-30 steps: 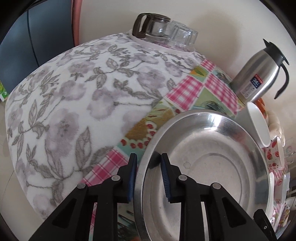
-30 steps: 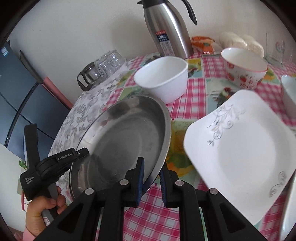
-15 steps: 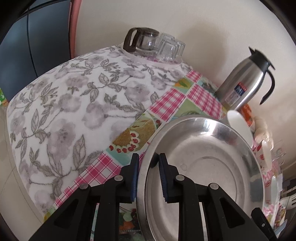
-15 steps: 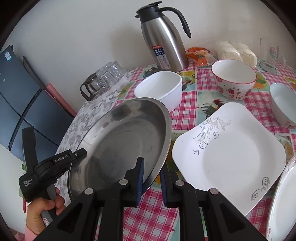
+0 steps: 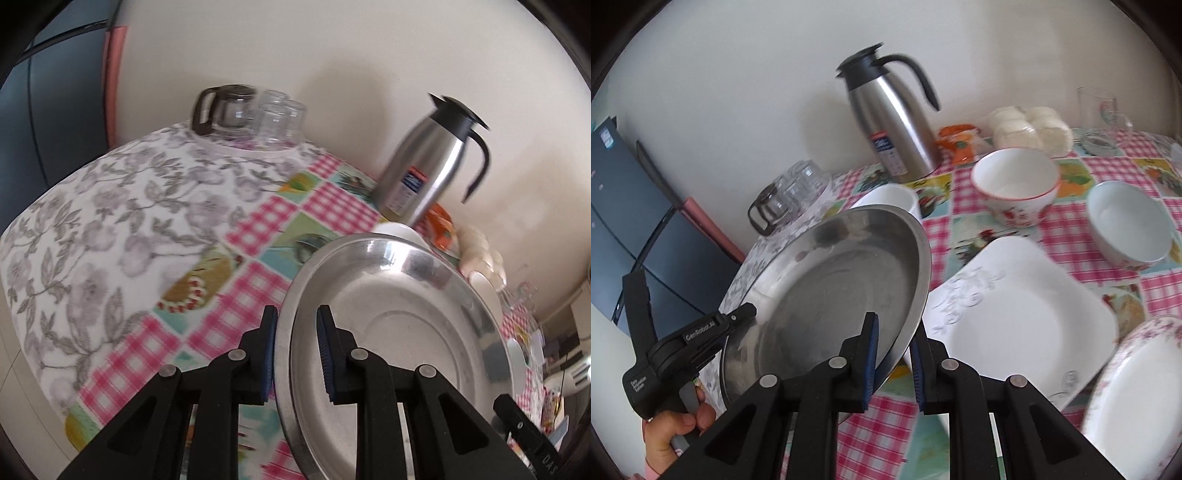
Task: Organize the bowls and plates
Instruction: 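Lift the steel plate with both grippers and carry it toward the floral plate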
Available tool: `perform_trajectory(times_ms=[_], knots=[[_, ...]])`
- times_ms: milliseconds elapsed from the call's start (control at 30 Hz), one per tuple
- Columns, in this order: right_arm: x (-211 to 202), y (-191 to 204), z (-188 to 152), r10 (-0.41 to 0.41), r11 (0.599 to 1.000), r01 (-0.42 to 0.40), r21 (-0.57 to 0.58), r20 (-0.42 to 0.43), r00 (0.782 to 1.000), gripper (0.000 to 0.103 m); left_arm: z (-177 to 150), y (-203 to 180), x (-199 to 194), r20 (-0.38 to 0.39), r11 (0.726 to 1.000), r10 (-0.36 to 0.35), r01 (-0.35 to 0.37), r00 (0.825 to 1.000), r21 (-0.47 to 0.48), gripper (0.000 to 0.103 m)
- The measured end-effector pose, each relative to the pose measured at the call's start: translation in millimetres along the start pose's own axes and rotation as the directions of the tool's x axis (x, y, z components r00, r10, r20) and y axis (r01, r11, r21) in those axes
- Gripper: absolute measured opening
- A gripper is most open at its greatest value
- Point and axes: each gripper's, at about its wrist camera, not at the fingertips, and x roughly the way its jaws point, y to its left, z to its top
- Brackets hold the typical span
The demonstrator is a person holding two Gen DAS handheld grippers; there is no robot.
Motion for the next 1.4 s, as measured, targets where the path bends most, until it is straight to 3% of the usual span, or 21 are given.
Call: perform_trajectory(times_ms=[367, 700, 1167, 1400], knots=[[-44, -47, 10, -0.063, 0.998, 0.061, 0.032, 0.071, 0.995, 0.018, -22, -62, -3, -0.043, 0.993, -0.085, 0.088, 0.995, 0.077, 0.022], [-66, -99, 10, -0.115, 0.988, 0.105, 0.113, 0.086, 0.99, 0.018, -47, -108, 4, -0.112, 0.977, -0.108, 0.126, 0.988, 0.173, 0.022], [-51, -123, 0, -0.148, 0.98, 0.145, 0.138, 0.008, 0.989, 0.019, -60, -110, 31, -0.215, 0.976, -0.057, 0.1, 0.975, 0.193, 0.022], [-35, -118, -7, -0.204, 0.976, 0.207, 0.067, -0.054, 0.977, 0.02, -63, -107, 38, -0.236, 0.976, -0.027, 0.078, 0.971, 0.205, 0.022]])
